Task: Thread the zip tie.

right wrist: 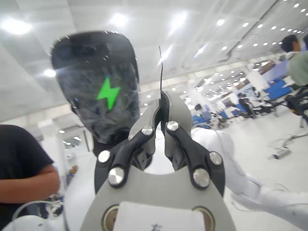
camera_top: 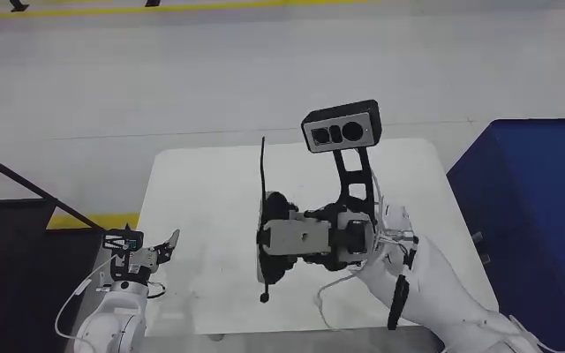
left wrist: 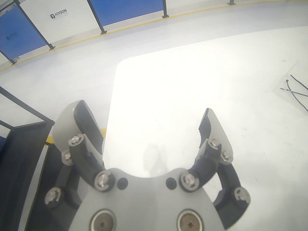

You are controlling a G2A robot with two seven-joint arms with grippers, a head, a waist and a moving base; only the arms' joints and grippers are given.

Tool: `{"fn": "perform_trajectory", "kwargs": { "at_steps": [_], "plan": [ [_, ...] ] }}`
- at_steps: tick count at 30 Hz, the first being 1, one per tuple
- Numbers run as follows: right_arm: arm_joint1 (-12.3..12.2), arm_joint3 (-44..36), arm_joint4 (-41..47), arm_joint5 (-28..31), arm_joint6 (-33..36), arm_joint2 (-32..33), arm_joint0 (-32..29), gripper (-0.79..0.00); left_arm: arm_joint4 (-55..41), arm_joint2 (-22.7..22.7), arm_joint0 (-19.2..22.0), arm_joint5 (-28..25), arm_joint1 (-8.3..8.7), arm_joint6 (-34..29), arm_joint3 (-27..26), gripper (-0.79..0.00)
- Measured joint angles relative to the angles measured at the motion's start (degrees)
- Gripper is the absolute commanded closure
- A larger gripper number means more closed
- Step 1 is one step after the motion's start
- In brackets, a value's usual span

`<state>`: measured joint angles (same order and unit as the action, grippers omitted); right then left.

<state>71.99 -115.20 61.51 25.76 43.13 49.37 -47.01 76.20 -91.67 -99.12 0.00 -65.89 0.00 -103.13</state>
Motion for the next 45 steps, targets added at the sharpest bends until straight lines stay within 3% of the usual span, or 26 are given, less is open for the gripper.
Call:
{"fn": "perform_trajectory", "kwargs": {
  "at_steps": [4, 10, 16, 21, 33, 37, 40, 45],
  "plan": [
    [0.4, 0.3, 5.7, -2.0, 1.8, -0.1, -1.5, 0.0, 0.0, 0.0, 0.0, 0.0, 0.0, 0.0, 0.0, -0.785],
    [1.4, 0.9, 5.1, -1.9, 2.0, -0.8, -2.1, 0.0, 0.0, 0.0, 0.0, 0.0, 0.0, 0.0, 0.0, -0.785],
    [2.5, 1.0, -3.7, 2.8, 3.8, -1.1, 0.0, 0.0, 0.0, 0.0, 0.0, 0.0, 0.0, 0.0, 0.0, -0.785],
    [3.4, -0.8, -16.0, 7.4, 2.0, -0.5, 1.9, 0.0, 0.0, 0.0, 0.0, 0.0, 0.0, 0.0, 0.0, -0.785],
    [3.7, -2.2, -18.9, 7.0, 1.8, -0.8, 2.0, 0.0, 0.0, 0.0, 0.0, 0.0, 0.0, 0.0, 0.0, -0.785],
    [3.6, -4.5, -25.1, 1.6, -8.4, 3.3, -0.5, 0.0, 0.0, 0.0, 0.0, 0.0, 0.0, 0.0, 0.0, -0.785],
    [3.1, -7.9, -31.0, -8.9, -15.3, 6.3, -3.0, 0.0, 0.0, 0.0, 0.0, 0.0, 0.0, 0.0, 0.0, -0.785],
    [2.5, -14.8, -31.1, -23.9, -22.1, 8.9, -8.9, 0.0, 0.0, 0.0, 0.0, 0.0, 0.0, 0.0, 0.0, -0.785]
  ]
}}
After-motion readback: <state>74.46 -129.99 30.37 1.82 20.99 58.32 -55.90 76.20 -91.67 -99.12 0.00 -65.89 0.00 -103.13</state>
